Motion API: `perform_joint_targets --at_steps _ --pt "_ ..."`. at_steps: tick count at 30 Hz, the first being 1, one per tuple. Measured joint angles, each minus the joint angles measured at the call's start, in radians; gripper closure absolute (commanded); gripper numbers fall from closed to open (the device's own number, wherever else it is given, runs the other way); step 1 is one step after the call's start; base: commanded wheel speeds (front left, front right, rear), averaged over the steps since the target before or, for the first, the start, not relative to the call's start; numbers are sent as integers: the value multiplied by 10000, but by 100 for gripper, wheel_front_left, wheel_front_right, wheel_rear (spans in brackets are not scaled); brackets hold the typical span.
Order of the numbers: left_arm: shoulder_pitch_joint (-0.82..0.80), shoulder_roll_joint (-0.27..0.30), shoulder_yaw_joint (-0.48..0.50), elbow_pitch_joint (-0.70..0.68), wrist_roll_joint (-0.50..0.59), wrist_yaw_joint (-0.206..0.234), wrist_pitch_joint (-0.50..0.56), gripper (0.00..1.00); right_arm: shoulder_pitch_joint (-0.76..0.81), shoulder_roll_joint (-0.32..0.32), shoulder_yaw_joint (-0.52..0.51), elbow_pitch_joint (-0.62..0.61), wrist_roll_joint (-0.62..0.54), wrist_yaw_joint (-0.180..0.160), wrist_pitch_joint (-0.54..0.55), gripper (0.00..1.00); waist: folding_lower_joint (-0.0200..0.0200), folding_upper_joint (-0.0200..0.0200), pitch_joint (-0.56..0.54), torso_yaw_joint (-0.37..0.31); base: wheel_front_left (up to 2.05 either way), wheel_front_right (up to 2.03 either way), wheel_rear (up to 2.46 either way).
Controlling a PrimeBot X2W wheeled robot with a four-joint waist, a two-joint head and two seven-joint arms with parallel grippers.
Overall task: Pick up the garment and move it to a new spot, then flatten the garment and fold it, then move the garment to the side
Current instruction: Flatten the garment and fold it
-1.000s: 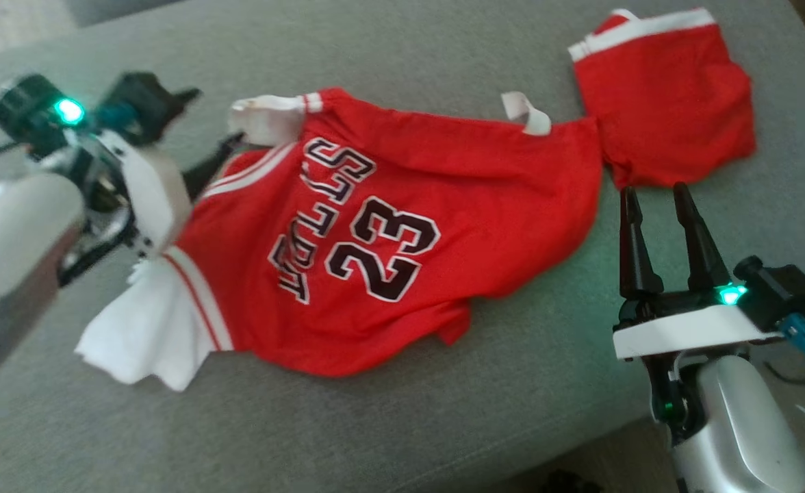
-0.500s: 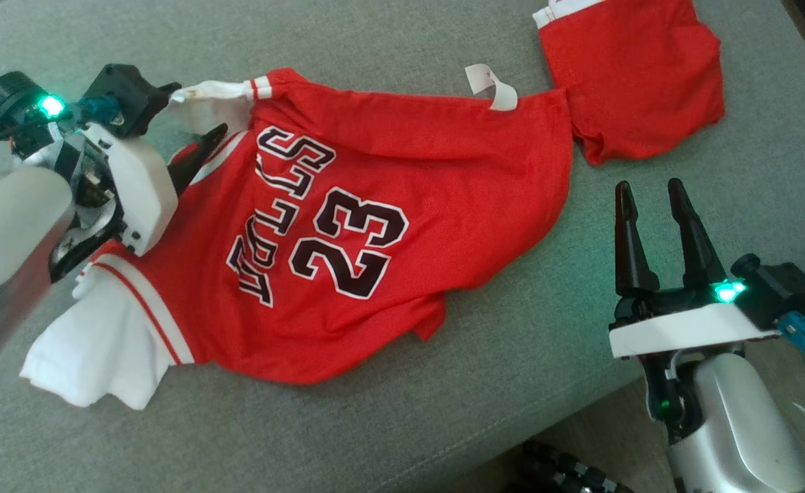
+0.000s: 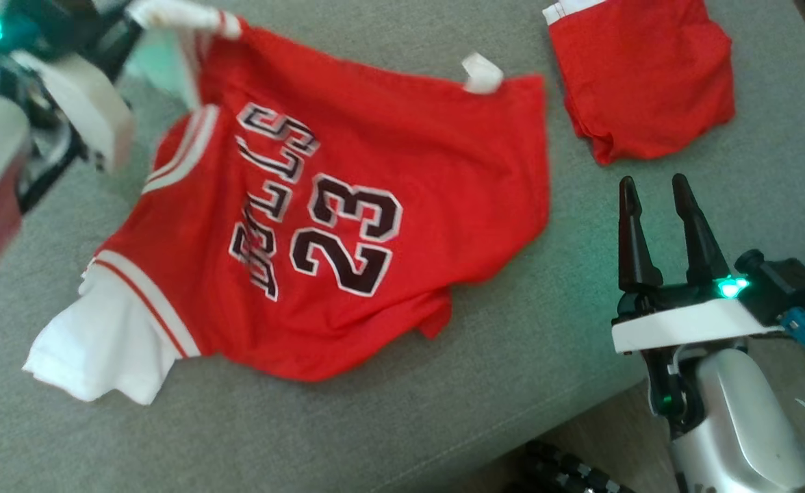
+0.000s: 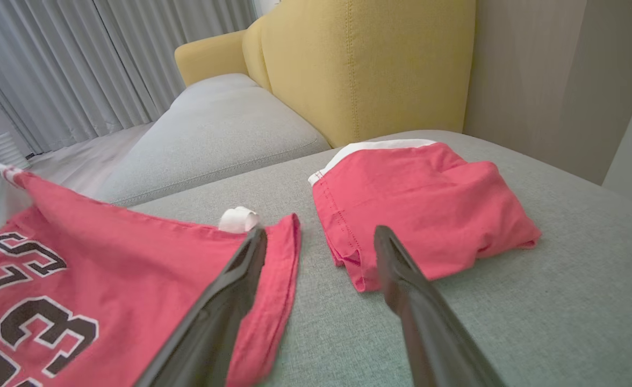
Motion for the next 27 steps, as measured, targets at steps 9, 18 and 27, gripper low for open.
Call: perform_joint_targets --at_steps 9,18,27 --pt "-516 -297 301 1246 -27 13 -742 100 -122 0 2 125 -128 0 0 0 0 0 -99 177 0 0 0" --pt "-1870 -10 1108 3051 -280 780 -959 100 -123 -2 196 150 -182 0 0 0 0 0 -4 182 0 0 0" --pt "-2014 -71 1233 4002 -278 1030 -1183 0 -123 -2 222 171 -211 0 0 0 0 0 106 341 0 0 0"
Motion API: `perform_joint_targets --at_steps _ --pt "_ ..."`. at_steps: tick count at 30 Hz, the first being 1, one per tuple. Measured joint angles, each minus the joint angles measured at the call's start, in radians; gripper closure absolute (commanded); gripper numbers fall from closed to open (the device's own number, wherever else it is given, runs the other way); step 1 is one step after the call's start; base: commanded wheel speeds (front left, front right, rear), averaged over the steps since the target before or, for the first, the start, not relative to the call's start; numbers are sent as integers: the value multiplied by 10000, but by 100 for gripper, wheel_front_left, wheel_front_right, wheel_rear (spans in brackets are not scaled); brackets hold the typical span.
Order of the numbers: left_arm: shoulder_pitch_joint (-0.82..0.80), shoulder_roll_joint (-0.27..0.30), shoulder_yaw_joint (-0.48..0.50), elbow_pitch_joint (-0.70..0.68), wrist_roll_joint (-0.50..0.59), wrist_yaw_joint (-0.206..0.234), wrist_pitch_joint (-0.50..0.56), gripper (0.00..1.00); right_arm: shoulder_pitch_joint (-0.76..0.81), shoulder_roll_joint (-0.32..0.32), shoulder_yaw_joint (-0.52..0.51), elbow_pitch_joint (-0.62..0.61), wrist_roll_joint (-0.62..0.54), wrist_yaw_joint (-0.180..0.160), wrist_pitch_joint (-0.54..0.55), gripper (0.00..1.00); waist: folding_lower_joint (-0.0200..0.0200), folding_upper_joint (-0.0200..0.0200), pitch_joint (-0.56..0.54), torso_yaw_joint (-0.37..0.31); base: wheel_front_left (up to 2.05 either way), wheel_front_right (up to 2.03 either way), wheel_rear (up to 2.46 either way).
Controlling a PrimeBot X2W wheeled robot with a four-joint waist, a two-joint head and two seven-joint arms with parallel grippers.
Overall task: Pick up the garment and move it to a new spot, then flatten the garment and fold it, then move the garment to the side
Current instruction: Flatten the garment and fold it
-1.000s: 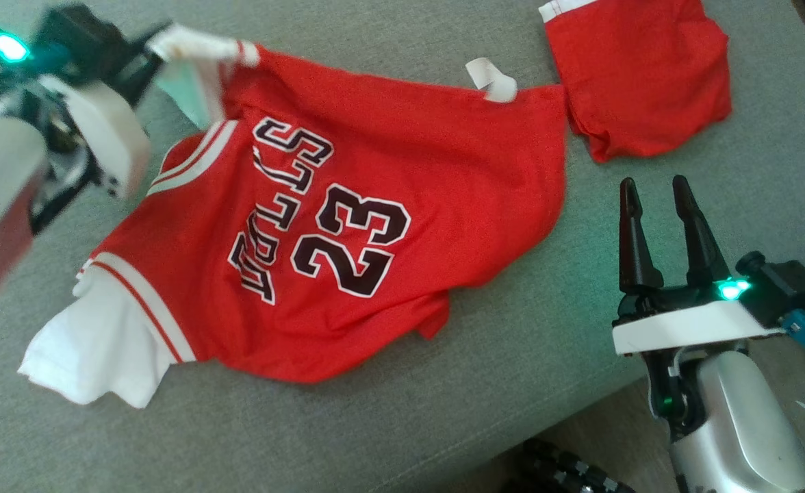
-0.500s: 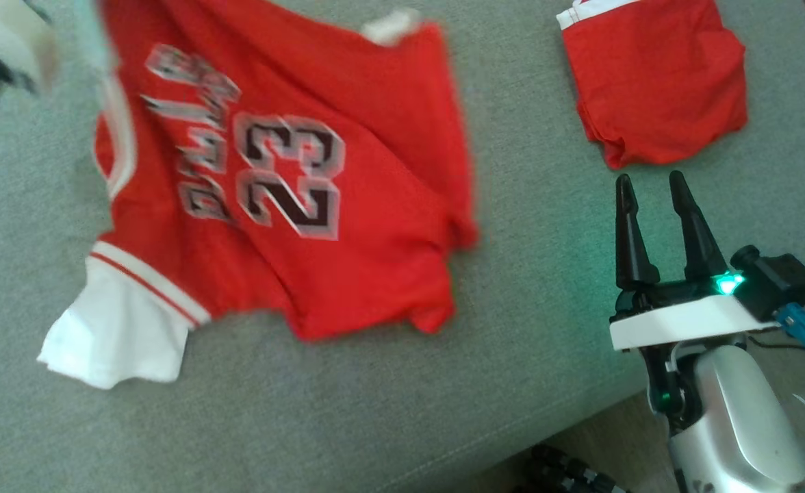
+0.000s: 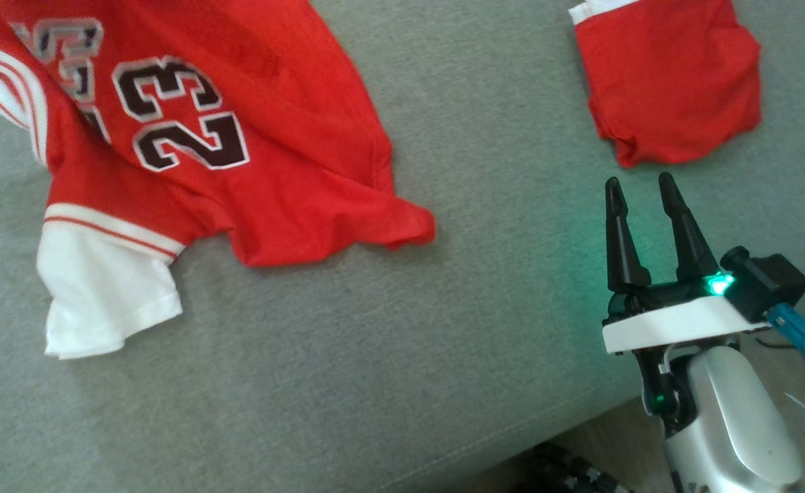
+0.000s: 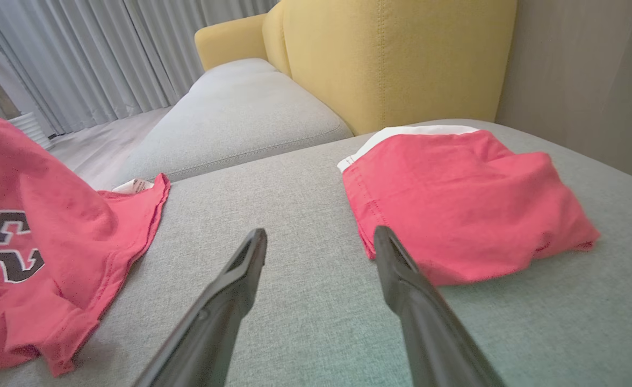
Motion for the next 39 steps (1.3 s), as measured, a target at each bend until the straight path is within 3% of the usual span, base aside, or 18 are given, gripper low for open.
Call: perform_joint_targets --at_steps 11,18,22,33,39 --pt "889 -886 151 -385 -4 -159 -383 0 -12 0 -182 50 -531 0 0 0 0 0 -344 963 0 0 0" --pt "2568 -1032 1285 -2481 230 148 -397 0 15 -4 -506 276 -926 0 0 0 -2 0 -987 1852 0 0 0" --pt "4266 -1045 2111 -3921 416 637 -408 0 67 -6 -725 474 -1206 0 0 0 -2 0 -1446 2455 0 0 0" --pt "9683 -1306 4406 -7921 1616 2493 -408 0 690 -6 -1028 874 -1467 0 2 0 -3 1 -2635 4004 0 0 0" --pt "11436 -1799 5254 -8966 2249 2755 -408 0 686 -6 -1266 897 -1714 0 50 0 -3 1 -2869 4577 0 0 0"
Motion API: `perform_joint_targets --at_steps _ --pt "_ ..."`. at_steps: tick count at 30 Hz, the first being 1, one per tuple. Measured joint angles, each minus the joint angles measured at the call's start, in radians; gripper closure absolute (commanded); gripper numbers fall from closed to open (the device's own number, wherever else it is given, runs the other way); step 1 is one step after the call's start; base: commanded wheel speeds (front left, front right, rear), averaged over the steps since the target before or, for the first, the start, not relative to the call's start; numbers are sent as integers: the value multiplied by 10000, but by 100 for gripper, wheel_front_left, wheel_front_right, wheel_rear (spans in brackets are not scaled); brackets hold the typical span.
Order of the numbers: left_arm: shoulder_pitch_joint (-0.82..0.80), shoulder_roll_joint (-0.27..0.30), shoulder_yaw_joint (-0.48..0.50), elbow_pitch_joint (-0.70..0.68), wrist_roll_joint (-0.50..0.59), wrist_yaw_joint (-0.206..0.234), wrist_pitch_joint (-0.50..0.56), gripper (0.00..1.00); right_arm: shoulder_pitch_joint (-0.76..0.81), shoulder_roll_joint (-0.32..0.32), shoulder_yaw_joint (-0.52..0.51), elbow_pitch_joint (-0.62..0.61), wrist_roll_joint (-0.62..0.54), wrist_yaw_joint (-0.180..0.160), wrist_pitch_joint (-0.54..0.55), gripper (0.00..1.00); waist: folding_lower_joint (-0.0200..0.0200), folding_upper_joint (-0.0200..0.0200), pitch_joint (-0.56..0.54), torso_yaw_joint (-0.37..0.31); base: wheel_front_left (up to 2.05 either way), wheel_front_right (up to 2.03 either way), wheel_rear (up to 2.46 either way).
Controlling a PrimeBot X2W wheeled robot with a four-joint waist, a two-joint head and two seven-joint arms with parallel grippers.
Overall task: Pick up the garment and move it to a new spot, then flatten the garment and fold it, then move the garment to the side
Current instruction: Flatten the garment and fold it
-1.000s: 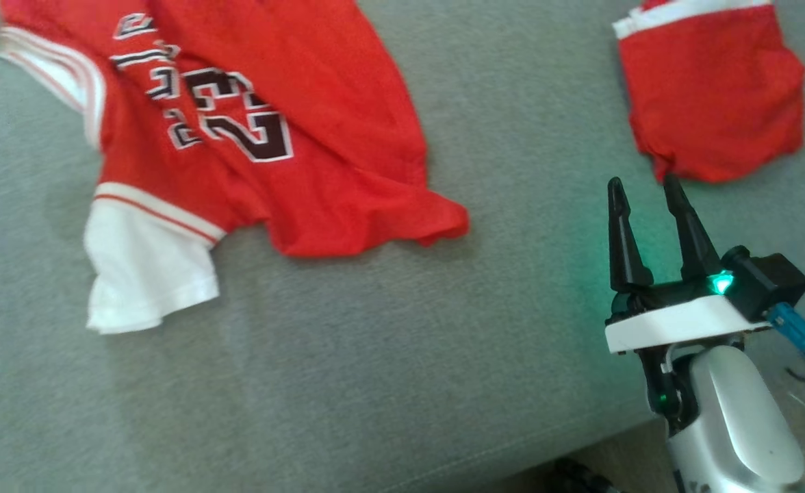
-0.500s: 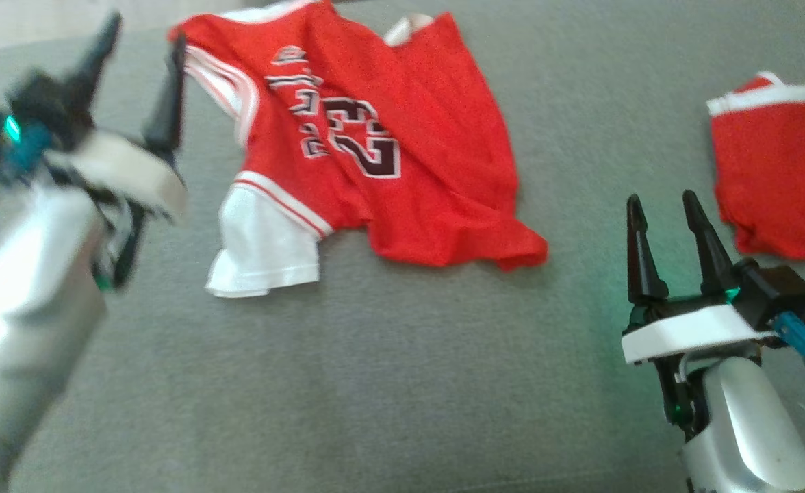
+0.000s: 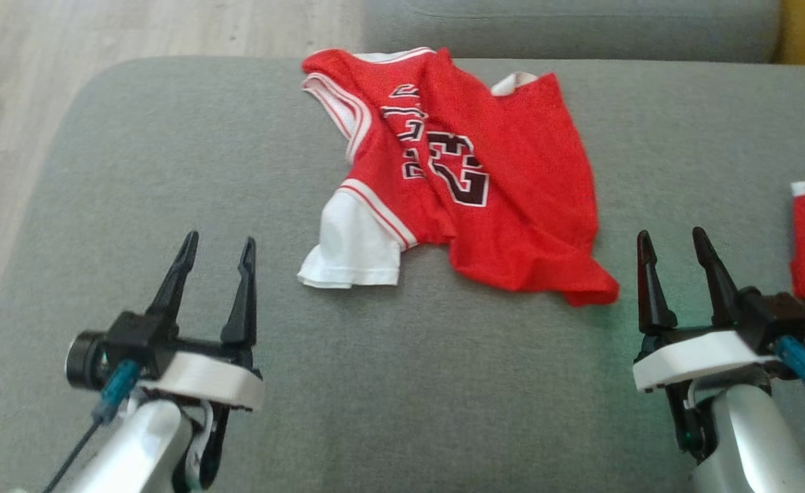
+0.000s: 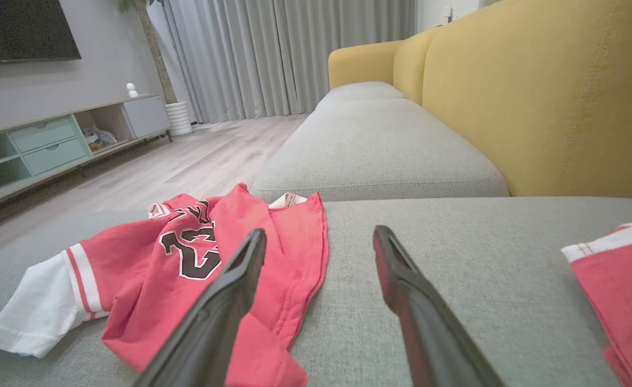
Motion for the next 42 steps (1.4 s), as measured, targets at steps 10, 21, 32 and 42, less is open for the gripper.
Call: perform_joint_targets --at_steps 10,21,32,42 --pt "638 -755 905 -414 849 -685 0 0 -1381 -2 -746 1260 -1089 0 2027 0 4 0 348 680 0 0 0" --pt "142 -1732 1561 100 1551 -1584 0 0 -4145 -36 -1202 4648 -1802 -2 3628 0 5 0 1405 1264 0 0 0" --pt "19 -2174 2320 502 2213 -2044 0 0 -5386 -127 -1028 5718 -3049 -2 4025 100 4 0 1660 1204 0 0 0" --pt "64 -2502 2884 617 2598 -2385 0 0 -4936 -245 -3110 5308 -4932 0 3774 100 3 0 1194 728 0 0 0"
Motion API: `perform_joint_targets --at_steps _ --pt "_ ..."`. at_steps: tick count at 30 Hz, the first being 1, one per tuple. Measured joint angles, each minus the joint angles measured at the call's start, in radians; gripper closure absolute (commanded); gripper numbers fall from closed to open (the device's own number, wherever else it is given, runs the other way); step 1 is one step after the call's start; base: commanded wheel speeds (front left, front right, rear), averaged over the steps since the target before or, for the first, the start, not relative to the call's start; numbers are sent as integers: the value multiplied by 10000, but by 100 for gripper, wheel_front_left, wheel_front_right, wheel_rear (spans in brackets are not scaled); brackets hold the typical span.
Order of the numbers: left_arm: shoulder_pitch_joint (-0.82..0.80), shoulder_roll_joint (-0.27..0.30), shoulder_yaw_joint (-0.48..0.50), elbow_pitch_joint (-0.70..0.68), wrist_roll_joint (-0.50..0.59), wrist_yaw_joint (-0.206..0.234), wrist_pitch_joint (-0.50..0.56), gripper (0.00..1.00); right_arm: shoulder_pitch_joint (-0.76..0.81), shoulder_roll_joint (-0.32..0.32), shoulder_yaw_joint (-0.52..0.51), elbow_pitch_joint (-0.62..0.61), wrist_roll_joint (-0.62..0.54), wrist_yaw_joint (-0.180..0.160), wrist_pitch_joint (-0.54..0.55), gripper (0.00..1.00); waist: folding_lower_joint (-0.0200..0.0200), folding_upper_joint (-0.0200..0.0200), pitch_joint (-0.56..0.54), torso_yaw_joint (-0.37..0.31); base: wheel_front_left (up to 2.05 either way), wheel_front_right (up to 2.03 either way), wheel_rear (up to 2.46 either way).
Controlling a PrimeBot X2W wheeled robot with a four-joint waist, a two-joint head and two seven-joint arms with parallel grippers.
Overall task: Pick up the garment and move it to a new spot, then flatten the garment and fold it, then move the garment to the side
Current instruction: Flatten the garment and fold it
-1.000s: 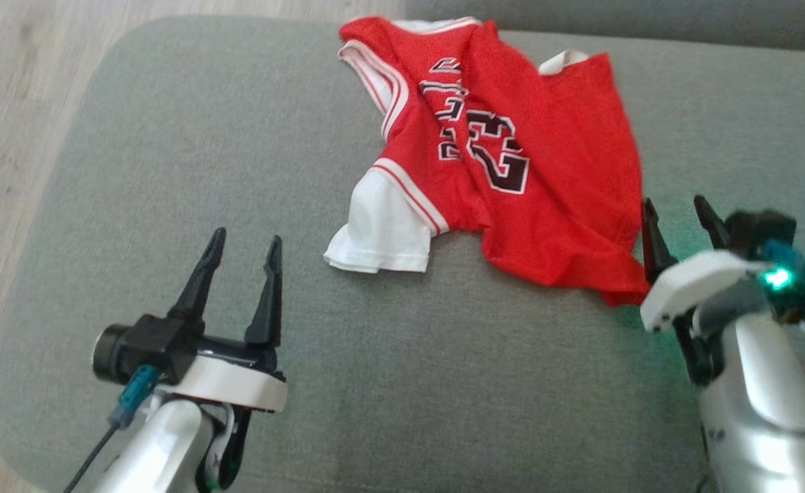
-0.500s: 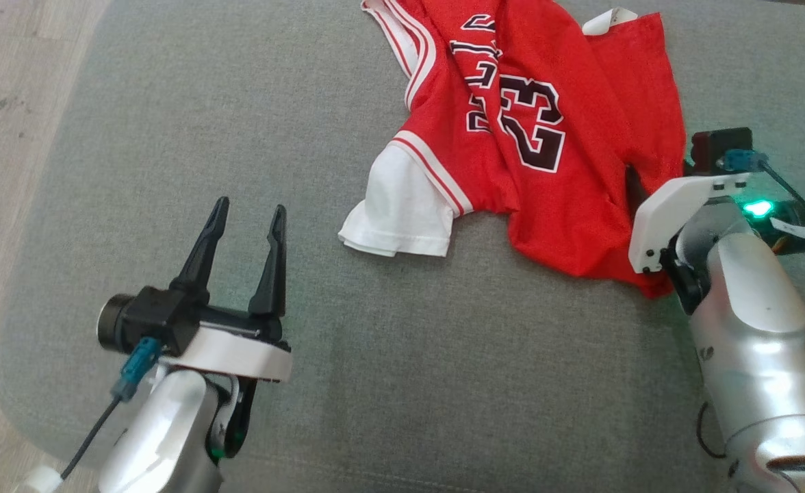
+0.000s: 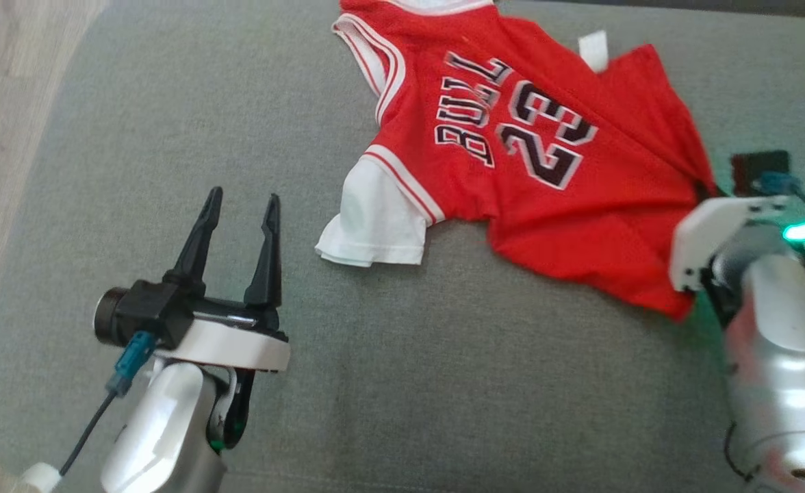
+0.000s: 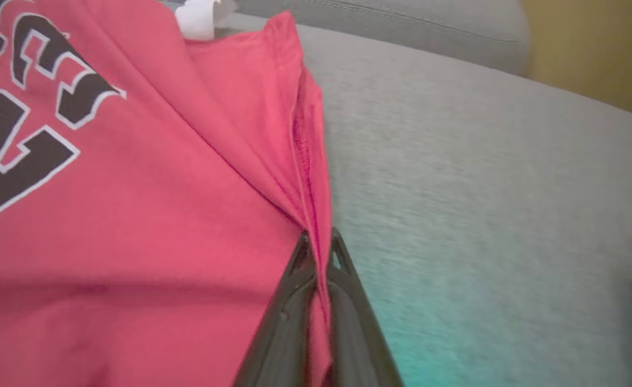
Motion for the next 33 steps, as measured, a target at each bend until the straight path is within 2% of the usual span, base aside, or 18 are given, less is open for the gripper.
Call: perform_joint_targets --at_steps 8,22,23,24,27,29,33 --pt "151 -194 265 56 186 -174 0 0 73 -351 -637 -138 -723 -2 -82 100 0 0 -399 -259 0 0 0" --pt "340 -215 384 174 518 -353 0 0 114 -527 -1383 -140 -2313 -2 -466 100 -1 0 -700 -901 0 0 0" --pt "341 -215 382 194 522 -357 0 0 149 -570 -1371 -130 -2433 0 -533 72 -1 0 -716 -965 0 0 0" --pt "340 -217 378 217 522 -405 0 0 191 -589 -1398 -109 -2495 -2 -577 0 -1 0 -731 -1023 0 0 0" --pt "341 -222 376 284 523 -437 0 0 175 -485 -1553 -50 -2485 -2 -1197 0 0 0 -794 -1135 0 0 0" --pt "358 -222 389 301 522 -437 0 0 116 -52 -1618 -56 -2077 -2 -2253 0 -1 0 -891 -1265 0 0 0" --pt "476 -222 433 332 520 -437 0 0 100 153 -930 69 -819 -2 -3611 0 -1 0 -1046 -1444 0 0 0"
